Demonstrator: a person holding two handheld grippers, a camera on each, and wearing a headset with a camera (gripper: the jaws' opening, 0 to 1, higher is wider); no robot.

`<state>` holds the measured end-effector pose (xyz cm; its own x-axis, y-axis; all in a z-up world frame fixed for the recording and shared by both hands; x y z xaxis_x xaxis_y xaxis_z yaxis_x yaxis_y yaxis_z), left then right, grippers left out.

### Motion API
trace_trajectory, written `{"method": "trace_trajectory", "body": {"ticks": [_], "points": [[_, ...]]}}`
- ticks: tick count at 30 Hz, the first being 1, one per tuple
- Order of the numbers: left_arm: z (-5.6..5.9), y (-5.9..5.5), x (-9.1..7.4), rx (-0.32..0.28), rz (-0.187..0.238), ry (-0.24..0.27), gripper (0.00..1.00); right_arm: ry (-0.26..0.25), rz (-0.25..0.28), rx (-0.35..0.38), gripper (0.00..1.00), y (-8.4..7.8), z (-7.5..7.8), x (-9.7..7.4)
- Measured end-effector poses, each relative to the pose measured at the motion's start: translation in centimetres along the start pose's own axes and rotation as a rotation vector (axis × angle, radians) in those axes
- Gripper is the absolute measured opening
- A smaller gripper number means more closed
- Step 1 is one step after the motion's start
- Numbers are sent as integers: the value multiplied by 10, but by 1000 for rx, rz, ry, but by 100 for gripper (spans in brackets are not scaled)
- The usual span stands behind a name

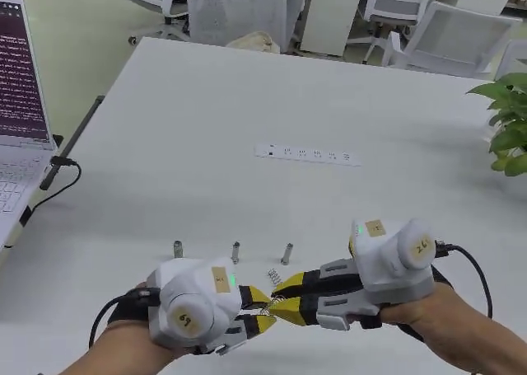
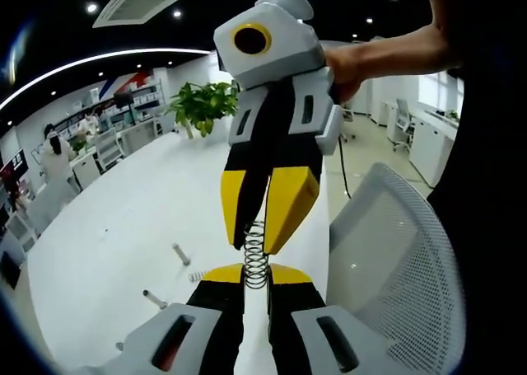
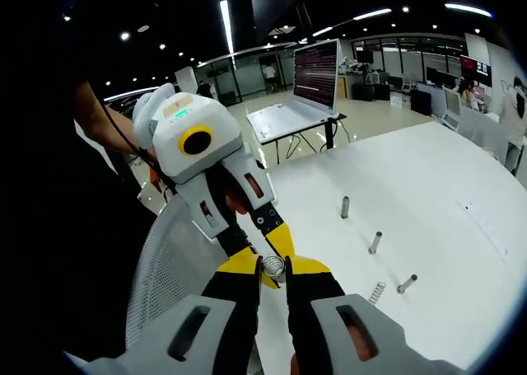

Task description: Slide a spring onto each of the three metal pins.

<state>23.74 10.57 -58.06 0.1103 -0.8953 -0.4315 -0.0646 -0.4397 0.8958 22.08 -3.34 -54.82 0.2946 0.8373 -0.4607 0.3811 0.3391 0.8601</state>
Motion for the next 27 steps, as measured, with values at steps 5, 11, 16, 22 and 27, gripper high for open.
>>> {"method": "trace_trajectory", "body": {"ticks": [5, 11, 16, 22, 27], "points": [[0, -1, 0, -16, 12, 0, 2, -4, -55, -52, 10, 1, 0, 3], [0, -2, -1, -13, 13, 0, 2, 2, -120, -117, 18, 4, 0, 1], [1, -3, -1, -10, 10, -3, 2, -5, -173, -178, 19, 5, 1, -3], [5, -3, 2, 5, -3, -19, 2, 7, -234, -237, 19, 1, -3, -2], [10, -1, 6, 34, -20, -38, 2, 26, -268, -269, 18, -3, -5, 0]]}}
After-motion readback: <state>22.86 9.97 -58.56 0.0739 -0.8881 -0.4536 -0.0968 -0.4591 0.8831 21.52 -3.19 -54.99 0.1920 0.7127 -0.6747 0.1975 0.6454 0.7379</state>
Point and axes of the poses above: the centre of the closed fingertips' face, and the gripper's own axes: x roughly forward along the fingers, z roughly to its right, y roughly out of its top, the point moved 10 cm from there along -x, roughly backward along the fingers, and after that the axes turned 6 degrees about z, right-handed, at the moved point
